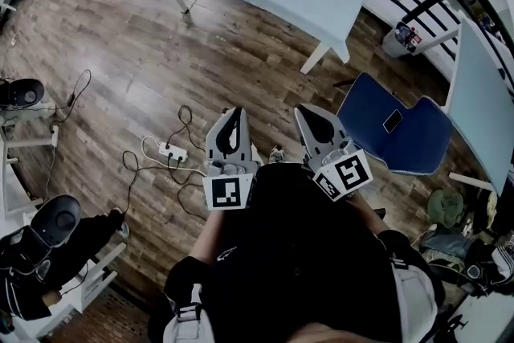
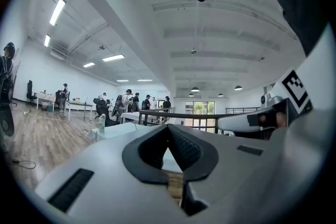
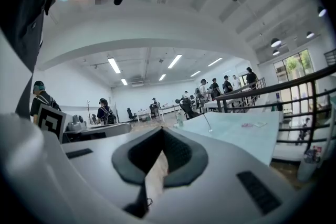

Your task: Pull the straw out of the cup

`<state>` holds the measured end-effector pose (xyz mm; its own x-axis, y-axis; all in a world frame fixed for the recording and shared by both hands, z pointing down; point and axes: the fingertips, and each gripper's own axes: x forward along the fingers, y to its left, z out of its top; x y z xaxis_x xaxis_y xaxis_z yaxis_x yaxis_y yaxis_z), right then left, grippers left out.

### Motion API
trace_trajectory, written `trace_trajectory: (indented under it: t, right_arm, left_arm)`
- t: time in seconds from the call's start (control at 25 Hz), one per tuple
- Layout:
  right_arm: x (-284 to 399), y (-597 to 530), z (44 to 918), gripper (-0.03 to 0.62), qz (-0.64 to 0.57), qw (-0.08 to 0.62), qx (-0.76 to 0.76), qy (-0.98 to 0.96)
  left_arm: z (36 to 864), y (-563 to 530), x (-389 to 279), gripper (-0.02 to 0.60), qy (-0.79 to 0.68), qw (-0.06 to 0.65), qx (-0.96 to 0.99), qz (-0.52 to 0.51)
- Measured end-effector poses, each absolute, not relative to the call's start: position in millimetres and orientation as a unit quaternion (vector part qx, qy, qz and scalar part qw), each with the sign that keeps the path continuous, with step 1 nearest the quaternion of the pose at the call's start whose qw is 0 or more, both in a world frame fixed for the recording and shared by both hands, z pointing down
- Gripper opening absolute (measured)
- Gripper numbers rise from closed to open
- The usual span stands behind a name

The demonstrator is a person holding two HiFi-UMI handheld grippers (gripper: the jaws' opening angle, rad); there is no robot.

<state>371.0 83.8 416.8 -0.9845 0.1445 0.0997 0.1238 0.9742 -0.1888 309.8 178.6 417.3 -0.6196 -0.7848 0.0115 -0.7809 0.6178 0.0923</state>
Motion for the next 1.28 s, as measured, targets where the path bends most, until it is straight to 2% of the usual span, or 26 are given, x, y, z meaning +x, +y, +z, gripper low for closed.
trace_trajectory:
  t: [0.32,0.72,0.96,1.28]
  right_arm:
    - [283.6,98.2,423.6,0.006,0.067,0.083,-0.088,-0.990]
    - [160.1,105.6,414.2,0.008,0.088,0.075,-0.061,-0.991]
    - [105.1,124.3,415.4,0.007,0.094,0.070,-0.051,-0.992]
    - [64.3,116.6,419.3,0.007,0.106,0.077,-0.023,-0.991]
  left_arm:
    - [418.2,167.7,221.2,0.009,-0.889,0.028,0.455,-0.041]
    - [405.9,168.8,88.7,0.009,-0.872,0.010,0.487,-0.048]
    - [415.5,176.7,45.7,0.009,-0.858,0.026,0.511,-0.046]
    - [418.9,174.8,2.9,0.009,-0.849,0.026,0.525,-0.054]
